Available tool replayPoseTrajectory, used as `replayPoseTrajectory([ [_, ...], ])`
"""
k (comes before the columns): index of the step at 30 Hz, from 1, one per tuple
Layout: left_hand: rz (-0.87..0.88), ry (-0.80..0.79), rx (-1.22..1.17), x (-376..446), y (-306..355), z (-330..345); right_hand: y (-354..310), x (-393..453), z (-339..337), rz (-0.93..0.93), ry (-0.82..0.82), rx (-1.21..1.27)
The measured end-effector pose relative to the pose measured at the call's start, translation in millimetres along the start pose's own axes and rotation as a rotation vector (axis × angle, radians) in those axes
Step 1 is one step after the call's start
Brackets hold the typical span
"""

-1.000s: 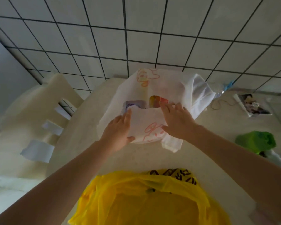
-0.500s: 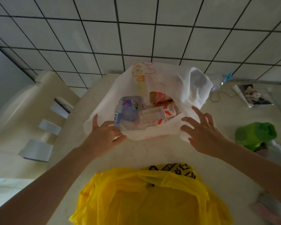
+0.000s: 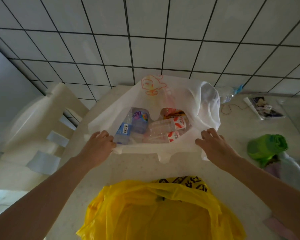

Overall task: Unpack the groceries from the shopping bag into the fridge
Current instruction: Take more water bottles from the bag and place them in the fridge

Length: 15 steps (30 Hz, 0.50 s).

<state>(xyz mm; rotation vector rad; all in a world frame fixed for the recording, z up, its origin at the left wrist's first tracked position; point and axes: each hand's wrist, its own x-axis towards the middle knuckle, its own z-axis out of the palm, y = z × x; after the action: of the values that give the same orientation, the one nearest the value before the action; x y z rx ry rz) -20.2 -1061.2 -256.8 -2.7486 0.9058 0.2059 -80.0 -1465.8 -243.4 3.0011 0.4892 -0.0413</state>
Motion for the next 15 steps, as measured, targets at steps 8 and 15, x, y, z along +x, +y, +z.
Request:
replayPoseTrajectory([
  [8, 0.092, 0.194, -0.106, -33, -14, -11, -13, -17, -9, -0.022, 0.124, 0.228],
  [15, 0.066, 0.231, -0.262, -70, -10, -17, -31, -49, -20, -0.029, 0.158, 0.247],
])
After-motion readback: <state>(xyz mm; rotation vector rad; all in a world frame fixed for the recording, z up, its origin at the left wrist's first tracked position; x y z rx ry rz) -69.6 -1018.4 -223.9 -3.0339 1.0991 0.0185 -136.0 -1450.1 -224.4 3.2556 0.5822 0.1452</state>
